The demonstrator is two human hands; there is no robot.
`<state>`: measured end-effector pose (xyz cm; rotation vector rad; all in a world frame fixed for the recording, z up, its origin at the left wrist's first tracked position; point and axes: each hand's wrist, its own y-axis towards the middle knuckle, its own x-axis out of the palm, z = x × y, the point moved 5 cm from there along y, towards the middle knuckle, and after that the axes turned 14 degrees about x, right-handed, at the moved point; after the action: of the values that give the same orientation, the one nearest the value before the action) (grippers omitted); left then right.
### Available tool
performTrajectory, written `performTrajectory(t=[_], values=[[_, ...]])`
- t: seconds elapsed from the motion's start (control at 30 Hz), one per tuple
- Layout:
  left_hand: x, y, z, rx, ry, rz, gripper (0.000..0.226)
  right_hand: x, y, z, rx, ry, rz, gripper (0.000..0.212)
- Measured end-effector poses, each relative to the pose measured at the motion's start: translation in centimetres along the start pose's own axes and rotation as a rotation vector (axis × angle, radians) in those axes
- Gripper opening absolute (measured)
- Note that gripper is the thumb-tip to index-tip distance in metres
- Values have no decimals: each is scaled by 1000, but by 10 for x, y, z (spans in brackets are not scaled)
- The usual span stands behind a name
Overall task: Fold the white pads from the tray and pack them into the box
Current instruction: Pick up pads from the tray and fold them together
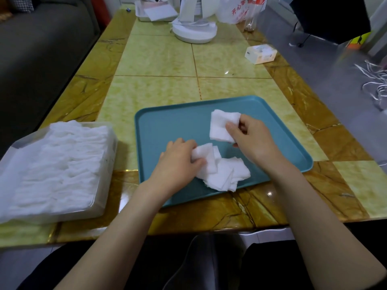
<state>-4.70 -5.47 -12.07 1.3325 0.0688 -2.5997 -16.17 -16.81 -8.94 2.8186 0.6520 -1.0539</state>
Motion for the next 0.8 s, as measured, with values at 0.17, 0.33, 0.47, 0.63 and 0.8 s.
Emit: performTrajectory(t=[0.17, 0.33, 0.47, 0.63, 0.8], values=[[-20, -2, -3, 21, -63, 231, 33, -2, -5, -9, -35, 159, -81, 18], [-32, -5, -6, 10, -127, 327, 19, 18, -25, -20, -166, 103, -450, 6], [-26, -5, -7, 13, -275, 256, 8, 22, -21, -13, -191, -27, -375, 8], [-20, -7, 1, 95, -388, 181, 11, 20, -15, -8, -180, -79, -282, 9], [-21, -8, 6, 79, -410, 157, 34, 20, -13, -6, -155, -31, -229, 8]])
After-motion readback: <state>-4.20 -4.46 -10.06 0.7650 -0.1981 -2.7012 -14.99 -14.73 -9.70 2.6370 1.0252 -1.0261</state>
